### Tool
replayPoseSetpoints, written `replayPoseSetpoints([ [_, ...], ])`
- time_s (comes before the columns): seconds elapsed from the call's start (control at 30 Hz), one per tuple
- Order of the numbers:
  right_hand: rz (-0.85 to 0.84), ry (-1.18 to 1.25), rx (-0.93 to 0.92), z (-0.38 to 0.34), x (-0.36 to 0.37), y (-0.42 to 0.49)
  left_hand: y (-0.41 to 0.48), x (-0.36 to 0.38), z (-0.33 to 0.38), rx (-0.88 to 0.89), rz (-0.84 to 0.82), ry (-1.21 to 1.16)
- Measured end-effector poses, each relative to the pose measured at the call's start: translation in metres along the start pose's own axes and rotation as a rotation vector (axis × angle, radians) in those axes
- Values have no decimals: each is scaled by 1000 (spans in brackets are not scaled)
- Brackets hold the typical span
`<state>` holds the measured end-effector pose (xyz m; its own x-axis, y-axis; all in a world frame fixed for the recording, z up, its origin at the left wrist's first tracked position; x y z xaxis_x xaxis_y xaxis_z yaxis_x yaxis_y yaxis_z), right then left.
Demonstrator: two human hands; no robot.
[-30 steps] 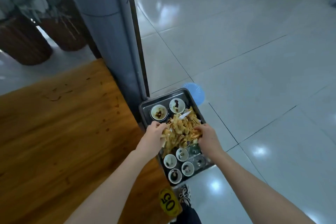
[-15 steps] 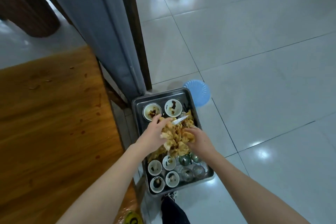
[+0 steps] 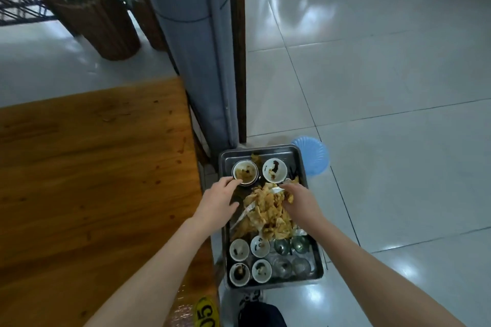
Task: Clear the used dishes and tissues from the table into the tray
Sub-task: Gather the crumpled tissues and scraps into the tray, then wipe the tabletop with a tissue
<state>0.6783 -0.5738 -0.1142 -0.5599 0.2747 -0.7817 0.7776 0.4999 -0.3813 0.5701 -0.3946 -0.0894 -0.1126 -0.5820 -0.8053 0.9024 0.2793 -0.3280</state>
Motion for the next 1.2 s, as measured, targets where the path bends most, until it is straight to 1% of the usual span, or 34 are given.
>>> replayPoseSetpoints([
  [0.13,6,-13,-40,-31,-1,-11,-26,-27,-10,-28,92,17],
  [0.43,63,-24,-124,-106,9,-53,-100,-70,-47,-39,192,-1],
  [0.57,89,-95,-217,-144,18,-77,-137,-78,-73,-68,208,4],
  [0.73,173,-156,-345,-190,34,-115,-188,-89,-112,-125,253,44],
  [0.93,119,-215,-487,-253,77,-164,-269,-97,-170,-244,322,73],
  [1.2,12,-279,-679,-342,158,-219,-386,-109,-251,-411,390,79],
])
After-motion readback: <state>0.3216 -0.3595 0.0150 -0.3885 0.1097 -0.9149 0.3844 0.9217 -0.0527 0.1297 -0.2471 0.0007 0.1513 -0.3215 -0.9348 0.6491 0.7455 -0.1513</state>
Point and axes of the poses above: each hand's wrist, its own y-axis towards the middle knuckle, its own x-axis out of the palm, z = x × y, the point moved 5 cm from there along y, towards the middle knuckle, and after that the axes turned 3 degrees about -y, right-handed, at the moved point
